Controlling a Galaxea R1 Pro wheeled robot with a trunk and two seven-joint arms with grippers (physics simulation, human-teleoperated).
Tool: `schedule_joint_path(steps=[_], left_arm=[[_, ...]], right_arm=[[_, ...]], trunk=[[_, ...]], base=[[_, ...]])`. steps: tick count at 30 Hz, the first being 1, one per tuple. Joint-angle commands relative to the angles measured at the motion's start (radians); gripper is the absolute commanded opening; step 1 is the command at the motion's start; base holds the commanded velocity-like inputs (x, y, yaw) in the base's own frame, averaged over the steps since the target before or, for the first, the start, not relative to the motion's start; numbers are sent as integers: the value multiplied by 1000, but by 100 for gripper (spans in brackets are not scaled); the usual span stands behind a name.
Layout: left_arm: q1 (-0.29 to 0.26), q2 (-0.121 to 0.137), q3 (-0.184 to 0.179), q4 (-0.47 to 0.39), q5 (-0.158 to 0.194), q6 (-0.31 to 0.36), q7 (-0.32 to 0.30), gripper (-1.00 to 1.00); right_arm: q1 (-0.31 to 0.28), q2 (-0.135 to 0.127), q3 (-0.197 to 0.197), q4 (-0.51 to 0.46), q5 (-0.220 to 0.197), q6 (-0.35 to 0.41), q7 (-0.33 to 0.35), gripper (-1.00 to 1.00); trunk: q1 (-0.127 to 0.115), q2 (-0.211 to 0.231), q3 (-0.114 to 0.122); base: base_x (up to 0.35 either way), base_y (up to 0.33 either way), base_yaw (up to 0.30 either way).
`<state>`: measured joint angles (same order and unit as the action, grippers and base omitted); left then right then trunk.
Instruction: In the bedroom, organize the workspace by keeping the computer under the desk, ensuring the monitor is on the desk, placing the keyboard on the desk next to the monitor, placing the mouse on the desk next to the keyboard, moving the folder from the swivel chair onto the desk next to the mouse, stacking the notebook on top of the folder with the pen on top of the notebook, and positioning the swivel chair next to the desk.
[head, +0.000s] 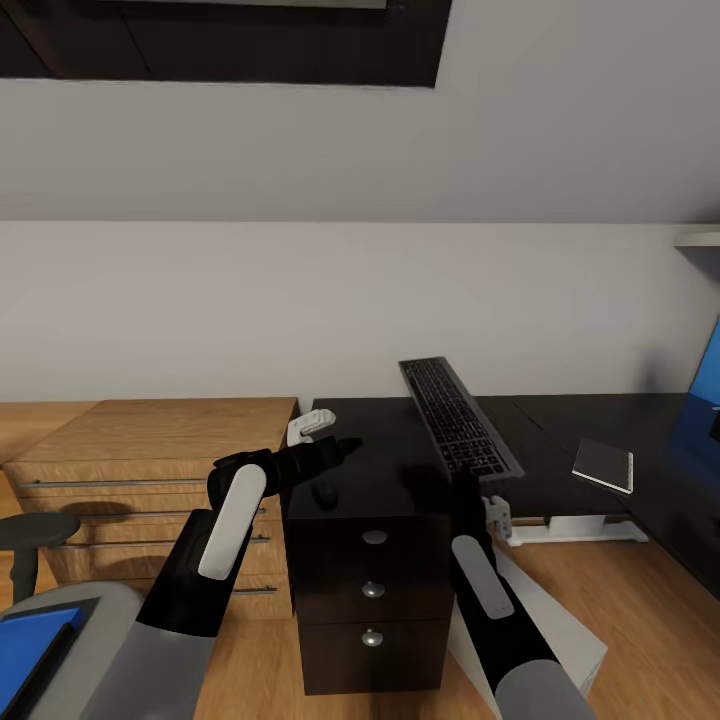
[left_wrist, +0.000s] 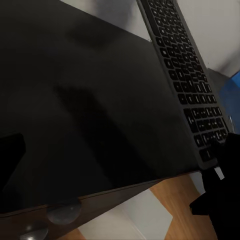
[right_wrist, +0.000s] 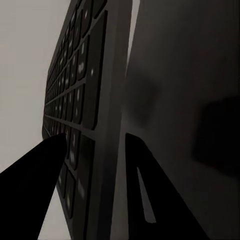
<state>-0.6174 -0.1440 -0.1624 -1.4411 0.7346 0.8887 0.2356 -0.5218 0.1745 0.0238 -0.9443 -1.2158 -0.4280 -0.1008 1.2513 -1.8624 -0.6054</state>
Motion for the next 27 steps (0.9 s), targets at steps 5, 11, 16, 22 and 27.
schedule_joint_path(steps=[5,11,16,22,27], left_arm=[[-1,-1,0,-1,11,3,9,100],[-1,0,0,-1,9,4,8,100],[-1,0,0,-1,9,4,8,100],[-1,0,0,-1,8,2,10,100],[-1,0,1,-1,8,3,10,100]], right_arm=[[0,0,4,2,-11,-61,-7,-100],[1,0,7,29,-12,-57,-7,-100],[1,0,18,67,-13,-51,-8,-100],[0,0,64,96,-13,-21,-16,-100],[0,0,98,114,-13,-4,-42,-100]], trunk=[[0,-1,-1],[0,-1,-1],[0,-1,-1],[0,-1,-1],[0,-1,-1]], base=[[-196,0,0],[-327,75,0],[-213,159,0],[-55,64,0],[-9,10,0]])
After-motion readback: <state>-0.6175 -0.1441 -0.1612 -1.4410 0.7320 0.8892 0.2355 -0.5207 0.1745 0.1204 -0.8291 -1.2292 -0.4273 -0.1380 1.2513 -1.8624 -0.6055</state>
